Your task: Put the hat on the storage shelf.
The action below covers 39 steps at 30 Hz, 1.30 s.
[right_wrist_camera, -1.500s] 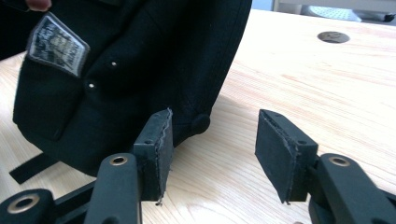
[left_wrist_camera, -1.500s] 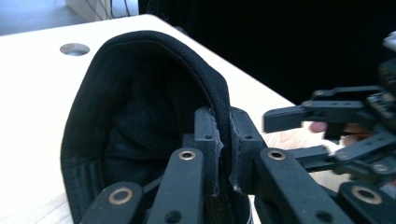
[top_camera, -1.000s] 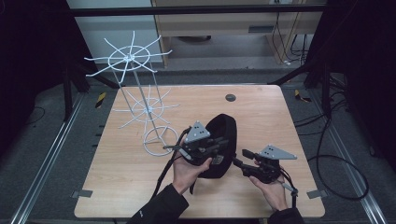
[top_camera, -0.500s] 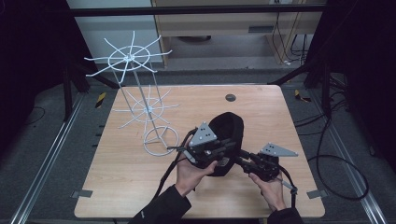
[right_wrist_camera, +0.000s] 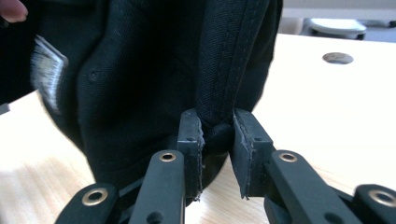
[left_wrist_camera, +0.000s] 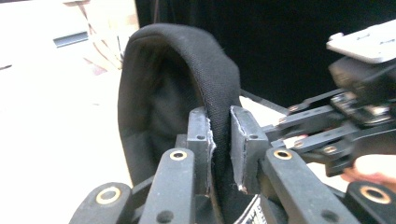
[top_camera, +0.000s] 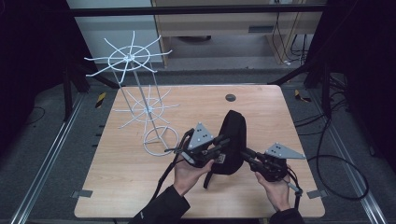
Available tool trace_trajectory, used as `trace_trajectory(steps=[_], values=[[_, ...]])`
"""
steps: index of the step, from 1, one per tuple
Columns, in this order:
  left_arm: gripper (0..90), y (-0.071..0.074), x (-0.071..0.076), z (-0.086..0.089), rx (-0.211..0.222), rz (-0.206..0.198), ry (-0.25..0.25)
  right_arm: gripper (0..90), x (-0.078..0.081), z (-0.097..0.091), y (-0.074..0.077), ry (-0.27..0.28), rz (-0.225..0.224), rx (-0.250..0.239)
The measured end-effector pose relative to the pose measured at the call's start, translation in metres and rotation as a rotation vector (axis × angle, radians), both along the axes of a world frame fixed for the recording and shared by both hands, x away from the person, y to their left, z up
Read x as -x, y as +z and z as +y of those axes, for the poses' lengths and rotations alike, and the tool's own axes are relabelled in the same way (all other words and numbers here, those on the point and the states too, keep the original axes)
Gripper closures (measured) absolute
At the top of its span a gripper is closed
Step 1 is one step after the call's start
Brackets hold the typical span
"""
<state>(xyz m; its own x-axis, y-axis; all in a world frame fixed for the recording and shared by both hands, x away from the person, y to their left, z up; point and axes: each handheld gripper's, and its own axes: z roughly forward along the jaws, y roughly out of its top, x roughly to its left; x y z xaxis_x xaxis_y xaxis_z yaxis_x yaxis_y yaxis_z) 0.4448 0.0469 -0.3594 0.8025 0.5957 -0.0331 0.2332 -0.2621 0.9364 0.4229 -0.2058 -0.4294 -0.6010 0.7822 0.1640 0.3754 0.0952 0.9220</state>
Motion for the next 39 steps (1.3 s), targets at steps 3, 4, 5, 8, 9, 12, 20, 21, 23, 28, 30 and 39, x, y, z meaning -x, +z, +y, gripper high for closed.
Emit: trace_trajectory(steps=[3, 4, 5, 8, 9, 12, 20, 21, 23, 28, 30, 39], values=[[76.9, -0.004, -0.004, 0.005, 0.001, 0.016, 0.016, 74.4, 0.002, 0.000, 0.006, -0.017, -0.016, 0.035], [76.3, -0.006, -0.005, 0.006, -0.004, 0.017, 0.026, 74.5, 0.002, 0.000, 0.007, -0.022, -0.017, 0.044], [75.3, -0.007, -0.005, 0.007, -0.008, 0.016, 0.030, 74.5, 0.003, 0.000, 0.010, -0.028, -0.018, 0.055], [73.3, -0.012, -0.006, 0.009, -0.022, 0.012, 0.049, 74.5, 0.004, 0.003, 0.013, -0.044, -0.023, 0.083], [72.8, -0.014, -0.006, 0.010, -0.029, 0.012, 0.054, 74.5, 0.004, 0.003, 0.014, -0.049, -0.027, 0.094], [70.6, -0.017, -0.007, 0.013, -0.035, 0.018, 0.067, 74.6, 0.005, 0.005, 0.017, -0.062, -0.040, 0.123], [68.2, -0.024, -0.008, 0.018, -0.052, 0.032, 0.092, 74.7, 0.004, 0.010, 0.039, -0.061, -0.061, 0.232], [67.3, -0.025, -0.008, 0.019, -0.058, 0.033, 0.097, 74.7, 0.002, 0.012, 0.045, -0.063, -0.072, 0.272], [66.6, -0.027, -0.007, 0.023, -0.079, 0.032, 0.111, 74.6, 0.001, 0.014, 0.048, -0.062, -0.068, 0.292], [61.2, -0.036, -0.008, 0.034, -0.139, 0.033, 0.146, 74.5, -0.008, 0.030, 0.049, -0.055, -0.038, 0.392], [58.3, -0.040, -0.007, 0.038, -0.163, 0.035, 0.157, 74.5, -0.012, 0.037, 0.045, -0.049, -0.026, 0.431], [50.9, -0.054, 0.010, 0.086, -0.194, 0.034, 0.204, 74.1, -0.035, 0.060, 0.021, -0.030, 0.025, 0.466]])
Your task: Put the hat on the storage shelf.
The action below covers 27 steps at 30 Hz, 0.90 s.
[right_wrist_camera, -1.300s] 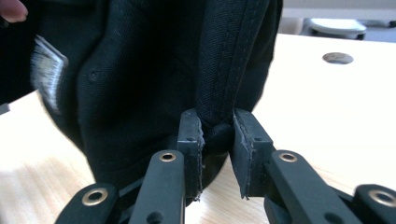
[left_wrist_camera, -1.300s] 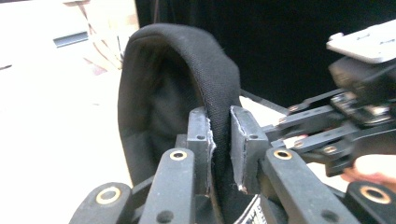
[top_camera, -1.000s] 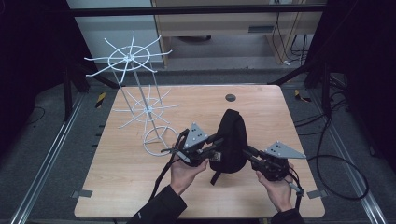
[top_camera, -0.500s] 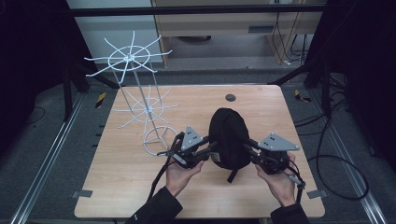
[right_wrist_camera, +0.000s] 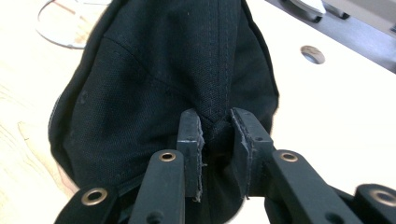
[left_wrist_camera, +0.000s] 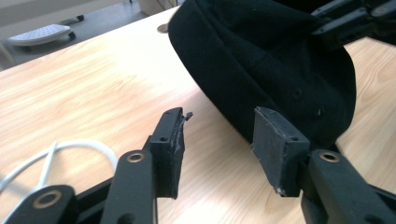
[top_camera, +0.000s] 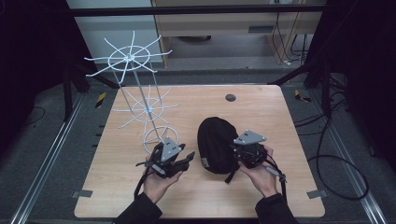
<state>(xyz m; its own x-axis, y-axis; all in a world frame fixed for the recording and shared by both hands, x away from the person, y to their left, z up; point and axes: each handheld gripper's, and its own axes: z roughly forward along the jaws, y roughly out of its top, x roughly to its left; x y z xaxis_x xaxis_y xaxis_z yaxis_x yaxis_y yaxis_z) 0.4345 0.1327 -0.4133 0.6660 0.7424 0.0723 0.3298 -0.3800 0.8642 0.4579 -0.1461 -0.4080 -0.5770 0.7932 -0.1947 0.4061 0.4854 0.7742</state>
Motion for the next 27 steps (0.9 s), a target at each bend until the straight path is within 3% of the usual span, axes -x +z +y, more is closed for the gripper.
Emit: trace_trajectory(steps=[3, 11, 16, 20, 22, 25, 27], values=[[49.0, -0.005, 0.008, 0.018, -0.013, 0.003, 0.014, 73.8, -0.007, 0.014, -0.009, 0.050, -0.001, 0.012], [46.0, -0.026, 0.021, 0.068, -0.008, 0.045, 0.080, 73.4, -0.022, 0.041, -0.020, 0.070, 0.043, 0.051], [45.1, -0.034, 0.017, 0.098, 0.035, 0.075, 0.150, 71.6, -0.029, 0.054, -0.027, 0.070, 0.073, 0.063], [44.8, -0.036, 0.015, 0.115, 0.059, 0.078, 0.196, 69.0, -0.030, 0.058, -0.026, 0.071, 0.070, 0.058], [44.7, -0.039, 0.014, 0.125, 0.066, 0.082, 0.223, 64.0, -0.029, 0.056, -0.021, 0.076, 0.048, 0.029], [44.2, -0.042, 0.010, 0.139, 0.068, 0.087, 0.265, 55.1, -0.024, 0.041, -0.008, 0.074, 0.024, -0.068], [44.0, -0.043, 0.008, 0.143, 0.067, 0.087, 0.278, 53.5, -0.022, 0.038, -0.006, 0.071, 0.025, -0.085]])
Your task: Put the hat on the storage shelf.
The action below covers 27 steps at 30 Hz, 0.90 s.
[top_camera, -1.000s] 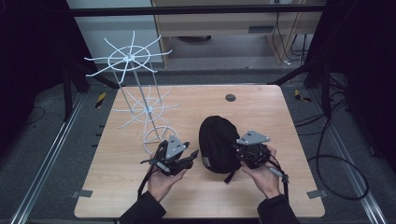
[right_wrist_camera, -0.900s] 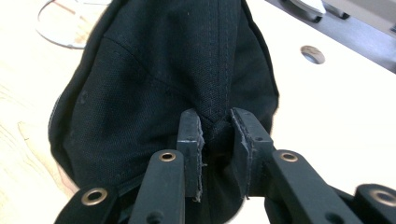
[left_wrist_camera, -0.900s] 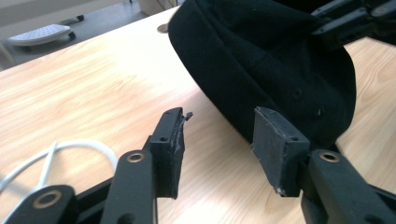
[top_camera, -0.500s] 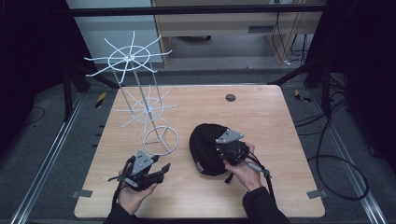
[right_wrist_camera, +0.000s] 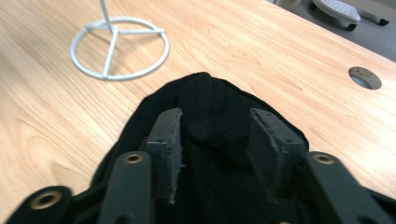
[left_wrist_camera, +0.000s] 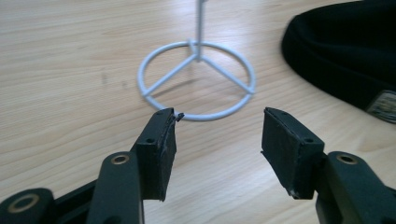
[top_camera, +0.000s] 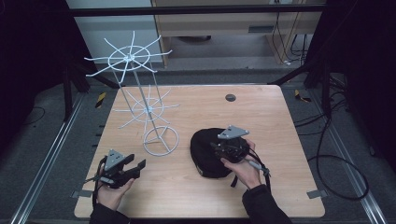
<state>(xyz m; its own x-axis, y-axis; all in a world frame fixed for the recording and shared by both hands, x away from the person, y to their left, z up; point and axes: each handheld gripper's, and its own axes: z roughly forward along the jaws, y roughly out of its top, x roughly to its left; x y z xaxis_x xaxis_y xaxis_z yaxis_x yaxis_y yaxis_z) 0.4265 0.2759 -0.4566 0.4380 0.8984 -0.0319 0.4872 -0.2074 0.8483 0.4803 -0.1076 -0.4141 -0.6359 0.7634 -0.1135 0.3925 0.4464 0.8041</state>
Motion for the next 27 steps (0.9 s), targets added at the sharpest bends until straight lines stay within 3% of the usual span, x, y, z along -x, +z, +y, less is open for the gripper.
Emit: trace_trajectory(steps=[2, 10, 17, 19, 21, 27], values=[[43.8, -0.002, -0.004, 0.007, 0.012, 0.006, 0.019, 50.7, 0.003, -0.006, 0.000, 0.003, 0.017, -0.030], [43.2, -0.007, -0.011, 0.018, 0.010, 0.023, 0.055, 48.7, -0.003, -0.010, -0.024, 0.004, 0.093, 0.023], [43.1, -0.009, -0.013, 0.021, 0.012, 0.032, 0.060, 51.8, -0.010, -0.003, -0.032, 0.002, 0.069, 0.052], [43.1, -0.009, -0.013, 0.020, 0.011, 0.032, 0.059, 61.1, -0.010, -0.001, -0.034, 0.002, 0.071, 0.077], [43.1, -0.009, -0.014, 0.020, 0.012, 0.034, 0.057, 80.2, -0.010, 0.001, -0.036, -0.003, 0.076, 0.090], [43.1, -0.010, -0.016, 0.022, 0.012, 0.038, 0.060, 86.9, -0.008, -0.002, -0.033, -0.004, 0.055, 0.086]])
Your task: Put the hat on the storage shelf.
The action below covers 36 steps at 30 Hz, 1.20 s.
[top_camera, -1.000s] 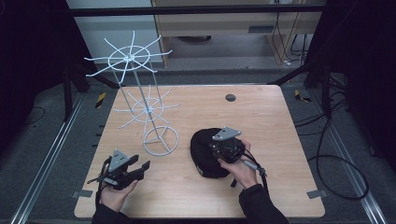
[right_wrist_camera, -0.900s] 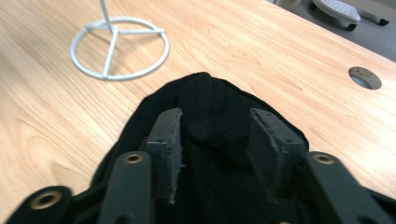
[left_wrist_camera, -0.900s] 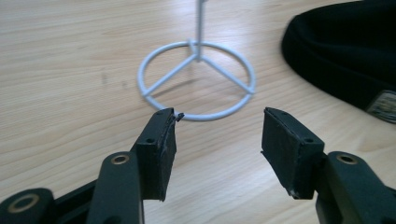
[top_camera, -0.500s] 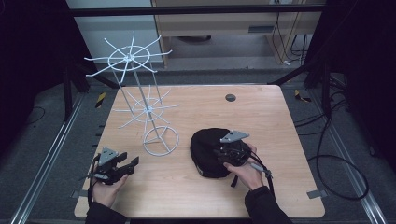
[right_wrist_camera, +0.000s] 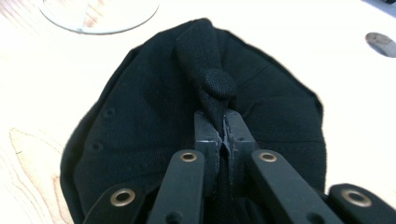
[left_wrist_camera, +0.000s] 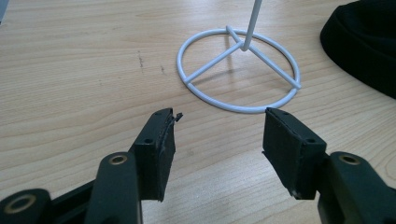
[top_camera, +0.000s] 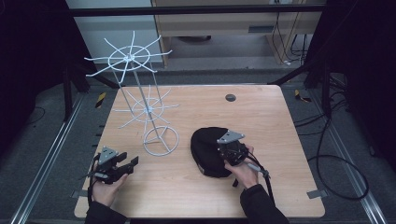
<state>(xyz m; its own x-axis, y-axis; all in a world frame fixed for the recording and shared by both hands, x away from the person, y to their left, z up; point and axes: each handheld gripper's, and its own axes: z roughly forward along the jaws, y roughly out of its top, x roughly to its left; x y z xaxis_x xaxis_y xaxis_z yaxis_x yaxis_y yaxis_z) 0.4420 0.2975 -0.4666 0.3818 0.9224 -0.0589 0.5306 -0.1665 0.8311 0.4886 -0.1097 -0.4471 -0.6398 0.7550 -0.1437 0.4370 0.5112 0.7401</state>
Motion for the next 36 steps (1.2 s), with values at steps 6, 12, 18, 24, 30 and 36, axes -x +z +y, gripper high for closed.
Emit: trace_trajectory(steps=[6, 12, 18, 24, 30, 36], values=[[43.1, 0.000, 0.000, 0.002, 0.006, 0.000, 0.009, 87.3, 0.010, -0.017, 0.014, 0.005, -0.051, -0.074], [43.1, 0.001, -0.001, 0.003, 0.009, -0.003, 0.016, 87.3, 0.018, -0.033, 0.027, 0.015, -0.097, -0.142], [43.1, 0.000, -0.002, 0.005, 0.021, 0.002, 0.033, 87.4, 0.028, -0.052, 0.047, 0.022, -0.170, -0.243], [42.4, -0.001, -0.002, 0.008, 0.016, 0.005, 0.043, 87.4, 0.035, -0.062, 0.065, 0.027, -0.244, -0.321], [41.9, -0.002, -0.003, 0.010, 0.015, 0.005, 0.049, 87.6, 0.040, -0.064, 0.074, 0.034, -0.287, -0.365], [41.7, -0.002, -0.003, 0.011, 0.014, 0.006, 0.050, 87.7, 0.048, -0.066, 0.088, 0.039, -0.365, -0.415]])
